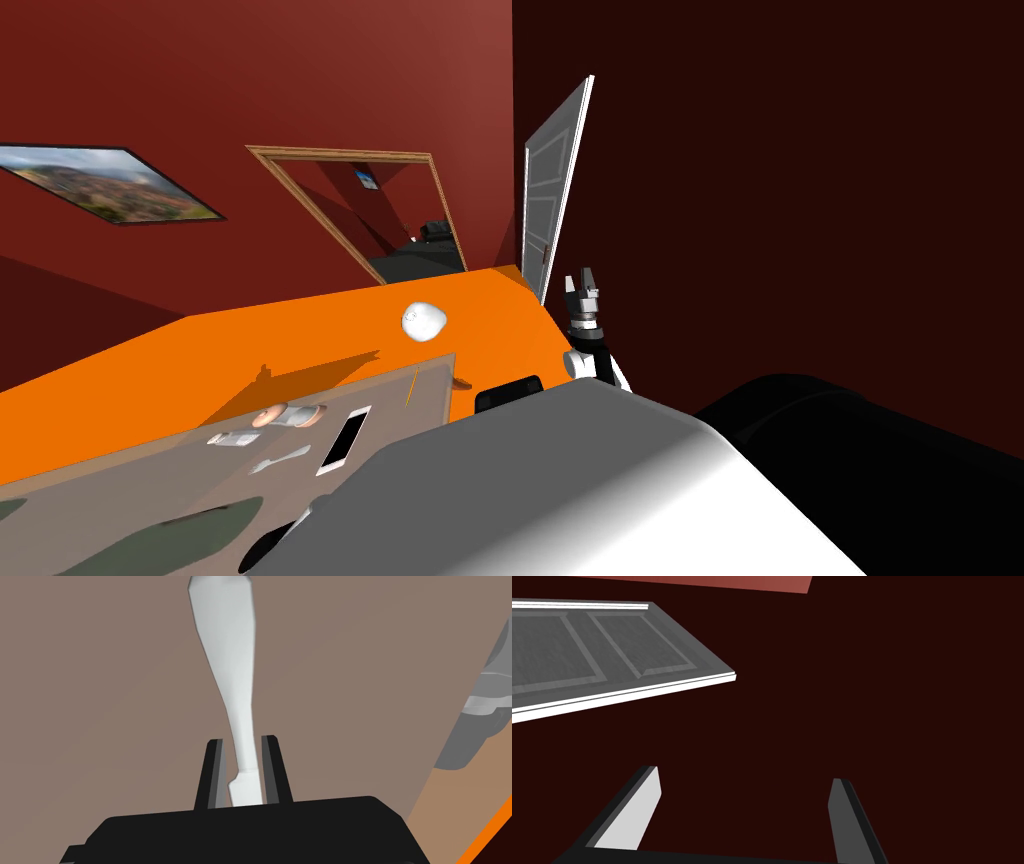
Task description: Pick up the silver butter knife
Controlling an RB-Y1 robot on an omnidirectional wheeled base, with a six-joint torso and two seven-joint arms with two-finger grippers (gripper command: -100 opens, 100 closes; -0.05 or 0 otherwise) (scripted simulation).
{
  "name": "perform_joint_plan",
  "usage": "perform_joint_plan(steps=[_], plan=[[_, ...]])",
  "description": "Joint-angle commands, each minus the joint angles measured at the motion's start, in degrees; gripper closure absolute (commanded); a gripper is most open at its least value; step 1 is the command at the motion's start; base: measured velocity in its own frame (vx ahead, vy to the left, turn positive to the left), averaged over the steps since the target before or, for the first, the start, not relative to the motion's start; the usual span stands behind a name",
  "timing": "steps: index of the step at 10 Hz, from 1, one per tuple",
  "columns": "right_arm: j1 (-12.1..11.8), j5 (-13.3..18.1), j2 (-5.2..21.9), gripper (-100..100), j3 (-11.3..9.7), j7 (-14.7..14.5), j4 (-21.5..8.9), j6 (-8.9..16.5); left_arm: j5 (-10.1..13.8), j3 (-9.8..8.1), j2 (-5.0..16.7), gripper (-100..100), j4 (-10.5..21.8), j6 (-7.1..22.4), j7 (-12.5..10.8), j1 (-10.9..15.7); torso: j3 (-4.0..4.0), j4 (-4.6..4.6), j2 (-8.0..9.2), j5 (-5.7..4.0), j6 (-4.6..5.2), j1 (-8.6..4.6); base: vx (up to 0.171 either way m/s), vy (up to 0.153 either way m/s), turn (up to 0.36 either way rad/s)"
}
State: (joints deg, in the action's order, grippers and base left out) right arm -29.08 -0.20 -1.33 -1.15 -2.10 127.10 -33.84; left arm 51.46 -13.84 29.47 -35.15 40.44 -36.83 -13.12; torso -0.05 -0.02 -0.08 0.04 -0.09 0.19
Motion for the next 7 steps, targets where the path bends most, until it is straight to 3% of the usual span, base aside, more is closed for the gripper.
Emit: perform_joint_plan(steps=[1, 2, 3, 5, 6, 7], plan=[[0.0, 0.0, 0.0, 0, 0.0, 0.0, 0.0, 0.0, 0.0, 0.00, 0.0, 100, 0.0, 0.0, 0.0, 0.0, 0.00, 0.00, 0.00, 0.00, 0.00, 0.00, 0.000, 0.000, 0.000], [0.0, 0.0, 0.0, 0, 0.0, 0.0, 0.0, 0.0, 0.0, 0.00, 0.0, 0, 0.0, 0.0, 0.0, 0.0, 0.00, 0.00, 0.00, 0.00, 0.00, 0.01, 0.000, 0.000, 0.000], [0.0, 0.0, 0.0, 0, 0.0, 0.0, 0.0, 0.0, 1.2, -0.10, 1.7, 100, -0.2, 1.4, 0.2, -0.1, 0.00, 0.00, 0.00, 0.00, 0.00, 0.01, -0.006, -0.047, -0.051], [0.0, 0.0, 0.0, 0, 0.0, 0.0, 0.0, 0.0, 2.5, -0.06, 3.8, 100, -1.7, 3.5, -0.5, -0.9, 0.04, 0.02, 0.07, -0.06, 0.01, -0.25, -0.035, -0.083, -0.057], [0.0, 0.0, 0.0, 0, 0.0, 0.0, 0.0, 0.0, 1.5, 0.08, 2.9, 100, -2.8, 2.8, -1.1, -1.5, 0.08, 0.03, 0.15, -0.08, 0.00, -0.35, -0.020, -0.040, -0.005], [0.0, 0.0, 0.0, 0, 0.0, 0.0, 0.0, 0.0, 1.5, 0.12, 3.0, 0, -3.2, 3.2, -1.5, -1.6, 0.06, 0.02, 0.10, -0.03, -0.01, -0.20, -0.004, -0.008, 0.003]])
